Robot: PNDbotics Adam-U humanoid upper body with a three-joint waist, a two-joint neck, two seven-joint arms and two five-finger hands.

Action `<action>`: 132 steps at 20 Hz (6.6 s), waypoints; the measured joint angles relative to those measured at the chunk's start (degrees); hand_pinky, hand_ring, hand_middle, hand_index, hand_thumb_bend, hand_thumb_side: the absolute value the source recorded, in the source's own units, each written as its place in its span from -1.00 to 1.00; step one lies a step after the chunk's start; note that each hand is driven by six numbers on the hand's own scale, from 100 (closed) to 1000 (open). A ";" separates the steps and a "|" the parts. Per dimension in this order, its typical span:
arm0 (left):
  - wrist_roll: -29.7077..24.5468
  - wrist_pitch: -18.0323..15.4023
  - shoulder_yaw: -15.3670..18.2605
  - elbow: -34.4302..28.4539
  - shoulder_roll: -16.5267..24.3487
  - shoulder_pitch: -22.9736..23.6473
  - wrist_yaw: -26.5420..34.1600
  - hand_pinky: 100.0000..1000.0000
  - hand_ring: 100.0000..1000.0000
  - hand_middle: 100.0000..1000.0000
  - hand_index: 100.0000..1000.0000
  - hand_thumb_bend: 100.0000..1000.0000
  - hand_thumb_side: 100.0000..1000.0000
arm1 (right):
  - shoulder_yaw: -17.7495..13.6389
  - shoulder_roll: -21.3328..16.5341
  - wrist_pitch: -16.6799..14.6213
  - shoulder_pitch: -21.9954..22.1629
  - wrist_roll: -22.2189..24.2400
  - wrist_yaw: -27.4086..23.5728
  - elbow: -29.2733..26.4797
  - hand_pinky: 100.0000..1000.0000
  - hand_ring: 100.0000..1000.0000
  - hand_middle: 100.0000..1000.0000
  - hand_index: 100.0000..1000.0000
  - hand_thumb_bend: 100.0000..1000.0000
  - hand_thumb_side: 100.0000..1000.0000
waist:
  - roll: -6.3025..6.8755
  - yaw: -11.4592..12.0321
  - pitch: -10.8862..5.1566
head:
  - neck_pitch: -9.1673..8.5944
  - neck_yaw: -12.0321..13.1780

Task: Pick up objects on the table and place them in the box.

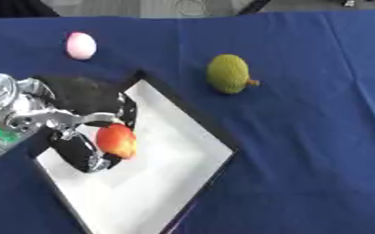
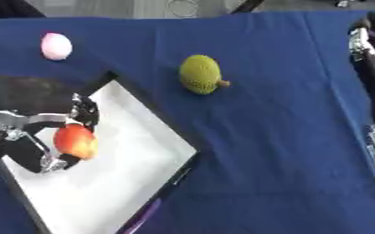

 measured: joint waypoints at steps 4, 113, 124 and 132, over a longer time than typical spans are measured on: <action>0.04 -0.11 0.00 0.81 -0.20 1.62 -0.58 0.81 0.71 0.60 0.46 -1.00 -0.26 | 0.02 0.46 0.08 0.16 0.08 0.07 0.01 0.74 0.74 0.68 0.76 -1.00 0.22 | 0.16 -0.12 0.00 | 0.26 0.05; 14.33 -1.22 33.09 43.02 -8.18 -22.40 -18.01 0.52 0.48 0.23 -0.22 -0.70 -1.00 | 2.98 -0.75 1.44 -2.12 2.45 0.41 -1.70 0.74 0.74 0.68 0.75 -1.00 0.19 | 2.60 -6.62 2.82 | -3.67 8.89; 10.79 2.65 24.13 6.36 -0.61 -15.75 3.29 0.48 0.43 0.18 -0.22 -0.77 -1.00 | 2.62 -2.02 1.12 -1.60 2.28 -0.20 -1.53 0.74 0.74 0.68 0.75 -1.00 0.18 | 3.13 -5.77 1.28 | -2.20 7.19; 8.35 3.91 21.22 -6.93 6.16 -6.74 12.64 0.46 0.42 0.19 -0.22 -0.83 -1.00 | 2.15 -2.21 0.92 -0.75 1.97 -0.54 -1.39 0.74 0.74 0.68 0.75 -1.00 0.17 | 3.13 -5.16 0.01 | -0.62 7.00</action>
